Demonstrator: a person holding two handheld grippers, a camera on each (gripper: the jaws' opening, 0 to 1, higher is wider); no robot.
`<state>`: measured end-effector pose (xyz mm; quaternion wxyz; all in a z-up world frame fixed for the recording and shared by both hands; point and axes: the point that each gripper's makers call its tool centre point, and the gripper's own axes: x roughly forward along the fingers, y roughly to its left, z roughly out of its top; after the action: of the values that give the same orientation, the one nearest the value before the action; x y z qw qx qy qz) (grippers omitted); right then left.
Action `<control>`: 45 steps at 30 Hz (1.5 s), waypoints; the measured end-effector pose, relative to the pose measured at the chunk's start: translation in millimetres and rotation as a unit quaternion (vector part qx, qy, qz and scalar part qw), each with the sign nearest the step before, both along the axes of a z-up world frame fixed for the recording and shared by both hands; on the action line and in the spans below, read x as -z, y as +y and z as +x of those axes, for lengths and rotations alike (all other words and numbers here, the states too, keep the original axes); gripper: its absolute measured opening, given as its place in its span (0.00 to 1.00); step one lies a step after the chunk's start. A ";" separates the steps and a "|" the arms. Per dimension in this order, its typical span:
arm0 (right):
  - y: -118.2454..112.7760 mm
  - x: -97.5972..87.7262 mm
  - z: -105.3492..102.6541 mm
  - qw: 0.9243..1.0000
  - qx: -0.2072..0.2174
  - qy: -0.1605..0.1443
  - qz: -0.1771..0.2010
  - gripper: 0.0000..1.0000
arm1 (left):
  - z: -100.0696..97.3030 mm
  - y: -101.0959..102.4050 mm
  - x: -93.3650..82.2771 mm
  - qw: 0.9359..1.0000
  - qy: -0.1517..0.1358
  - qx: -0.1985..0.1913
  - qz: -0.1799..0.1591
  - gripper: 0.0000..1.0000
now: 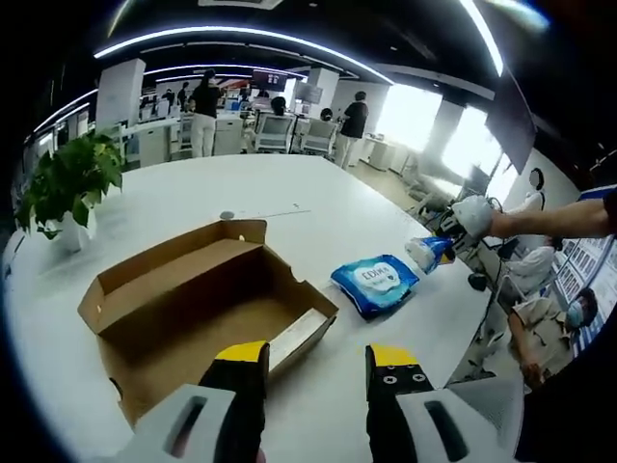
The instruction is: Operate the shoe box by opening the lid, removing the specified soft item, and placing it in the target area until the item is outside and the box remains undamaged.
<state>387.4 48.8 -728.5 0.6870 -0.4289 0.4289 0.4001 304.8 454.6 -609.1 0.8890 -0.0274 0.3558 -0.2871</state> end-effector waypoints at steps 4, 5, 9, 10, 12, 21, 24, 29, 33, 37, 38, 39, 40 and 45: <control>-0.5 5.9 1.3 1.000 -0.008 0.005 -0.005 0.27 | -1.7 1.7 -0.2 1.000 0.001 -0.008 0.001 0.40; -1.1 10.2 1.2 1.000 -0.012 0.009 -0.009 0.27 | -1.9 2.0 -0.2 1.000 0.001 -0.009 0.002 0.40; -0.8 19.8 1.2 1.000 -0.020 0.016 -0.014 0.28 | -3.1 6.2 -1.7 1.000 0.000 -0.018 0.004 0.40; -0.4 22.0 1.6 1.000 -0.022 0.017 -0.015 0.28 | -3.5 7.3 -1.7 1.000 0.001 -0.020 0.005 0.40; 0.3 26.2 1.6 0.999 -0.031 0.019 -0.020 0.28 | -4.6 10.0 -1.4 1.000 0.001 -0.025 0.007 0.40; 3.5 40.2 6.4 0.998 -0.049 0.024 -0.029 0.30 | -10.0 17.5 0.9 0.999 0.007 -0.038 0.012 0.40; 3.9 43.0 8.9 0.998 -0.050 0.026 -0.028 0.31 | -11.1 18.1 1.0 0.999 0.007 -0.040 0.013 0.41; 5.1 44.4 8.8 0.998 -0.055 0.027 -0.029 0.33 | -11.8 18.7 0.9 0.999 0.008 -0.044 0.013 0.41; 5.4 47.5 7.8 0.998 -0.052 0.031 -0.028 0.37 | -12.7 19.1 0.6 0.999 0.008 -0.047 0.014 0.41; 3.1 50.8 8.8 0.997 -0.064 0.028 -0.034 0.40 | -13.0 19.1 -1.1 0.999 0.006 -0.052 0.013 0.41; 2.6 50.0 8.9 0.997 -0.066 0.028 -0.035 0.40 | -13.1 18.9 -2.2 0.998 0.005 -0.053 0.012 0.41; 2.6 49.3 9.0 0.997 -0.067 0.028 -0.034 0.40 | -13.3 18.8 -2.6 0.998 0.005 -0.054 0.012 0.41; 2.5 48.2 9.0 0.997 -0.066 0.029 -0.032 0.40 | -13.6 18.9 -3.2 0.998 0.004 -0.056 0.011 0.41; 0.6 45.2 7.0 0.996 -0.073 0.030 -0.035 0.40 | -17.8 18.8 -4.2 0.998 0.003 -0.062 0.009 0.41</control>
<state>394.4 49.4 -773.7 0.6279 -0.4705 0.4302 0.4465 287.0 473.4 -604.9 0.9044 -0.0425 0.3581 -0.2282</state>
